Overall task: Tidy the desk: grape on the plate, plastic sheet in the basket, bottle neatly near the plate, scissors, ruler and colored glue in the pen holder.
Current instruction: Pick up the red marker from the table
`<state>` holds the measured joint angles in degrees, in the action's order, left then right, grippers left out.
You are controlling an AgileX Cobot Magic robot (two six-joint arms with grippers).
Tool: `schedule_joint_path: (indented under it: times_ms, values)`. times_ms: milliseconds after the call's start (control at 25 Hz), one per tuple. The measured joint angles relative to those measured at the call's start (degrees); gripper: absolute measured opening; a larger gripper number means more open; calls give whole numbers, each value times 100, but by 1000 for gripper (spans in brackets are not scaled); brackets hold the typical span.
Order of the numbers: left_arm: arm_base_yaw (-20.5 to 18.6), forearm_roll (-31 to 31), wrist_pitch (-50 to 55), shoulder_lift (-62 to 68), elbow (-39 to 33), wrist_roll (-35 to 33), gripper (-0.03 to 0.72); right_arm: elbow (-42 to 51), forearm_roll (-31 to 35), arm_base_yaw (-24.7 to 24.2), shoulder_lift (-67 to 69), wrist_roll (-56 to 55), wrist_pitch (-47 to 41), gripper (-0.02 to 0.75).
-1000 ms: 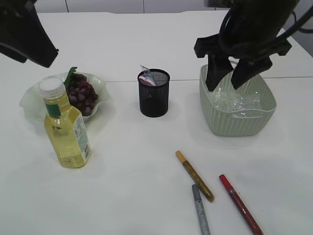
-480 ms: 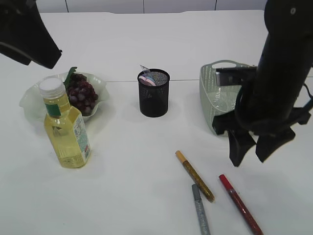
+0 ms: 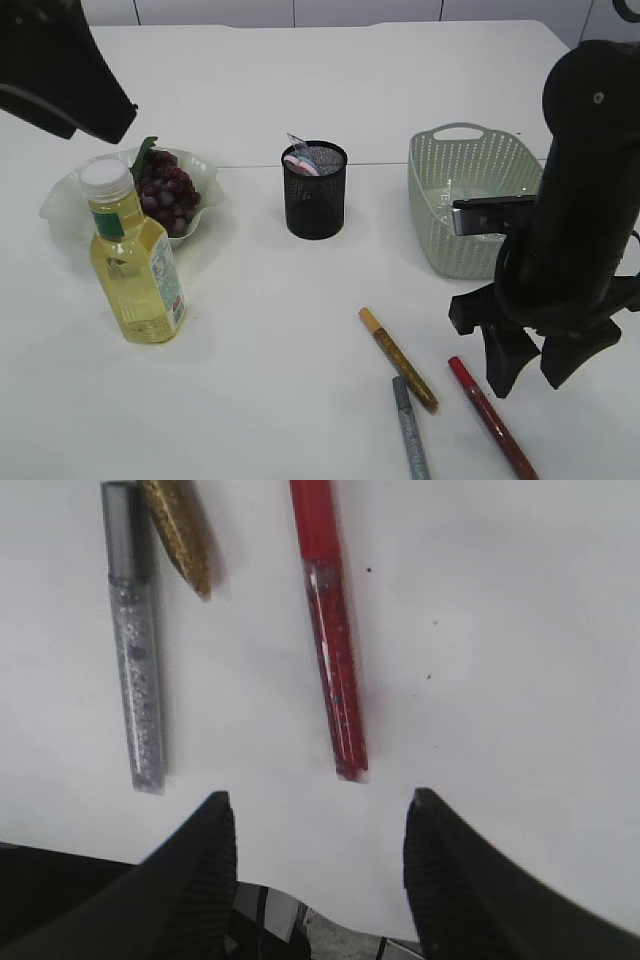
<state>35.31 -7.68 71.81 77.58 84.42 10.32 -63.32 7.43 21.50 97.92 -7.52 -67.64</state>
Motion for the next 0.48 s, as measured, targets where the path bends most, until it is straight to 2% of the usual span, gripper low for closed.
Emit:
schedule_joint_path:
  times_ms: [480]
  values:
    - [0, -48, 0, 0, 0, 0, 318, 0, 15, 0, 0, 45, 293, 398]
